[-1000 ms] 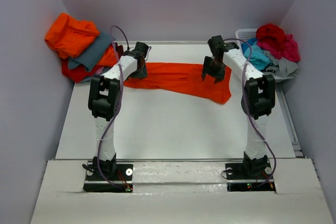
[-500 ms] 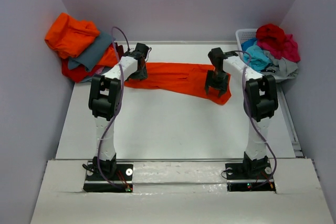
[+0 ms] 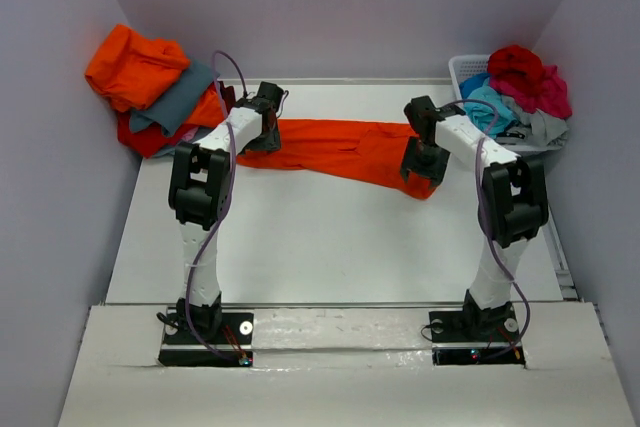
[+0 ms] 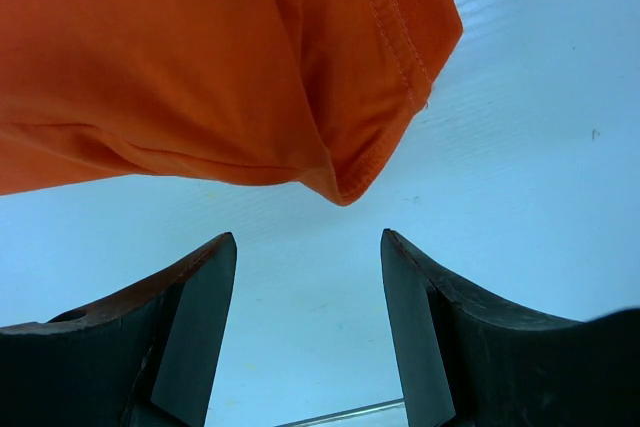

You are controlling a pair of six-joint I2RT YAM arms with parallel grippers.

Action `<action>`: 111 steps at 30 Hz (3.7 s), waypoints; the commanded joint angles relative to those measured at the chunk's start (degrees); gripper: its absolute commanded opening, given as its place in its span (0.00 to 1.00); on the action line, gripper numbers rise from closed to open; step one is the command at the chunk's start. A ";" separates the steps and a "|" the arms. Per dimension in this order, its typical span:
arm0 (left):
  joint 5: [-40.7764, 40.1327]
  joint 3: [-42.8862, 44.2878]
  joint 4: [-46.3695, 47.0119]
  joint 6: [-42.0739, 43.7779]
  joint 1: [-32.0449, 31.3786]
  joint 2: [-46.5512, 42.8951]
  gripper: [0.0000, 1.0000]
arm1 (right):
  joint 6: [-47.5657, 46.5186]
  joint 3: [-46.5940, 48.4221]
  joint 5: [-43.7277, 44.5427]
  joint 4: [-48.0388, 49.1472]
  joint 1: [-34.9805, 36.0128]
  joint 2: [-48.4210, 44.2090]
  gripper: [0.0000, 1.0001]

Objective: Fold and stack the t-shirts
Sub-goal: Fold the tshirt

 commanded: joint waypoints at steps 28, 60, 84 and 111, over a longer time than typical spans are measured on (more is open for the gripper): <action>-0.87 -2.21 0.26 0.54 -0.21 -1.34 0.78 | 2.02 -0.02 3.49 5.83 -2.12 3.12 0.10; -0.95 -4.06 1.14 0.80 -0.21 -1.78 0.78 | 0.27 -3.02 -0.11 6.09 -8.63 -1.28 0.52; -0.95 -3.09 0.61 0.89 -0.21 -0.90 0.78 | 0.17 2.35 -6.87 9.25 -8.63 4.70 0.51; -0.95 -3.88 0.61 0.98 -0.21 -1.08 0.78 | 1.32 -2.49 -8.46 11.19 -8.63 3.91 0.07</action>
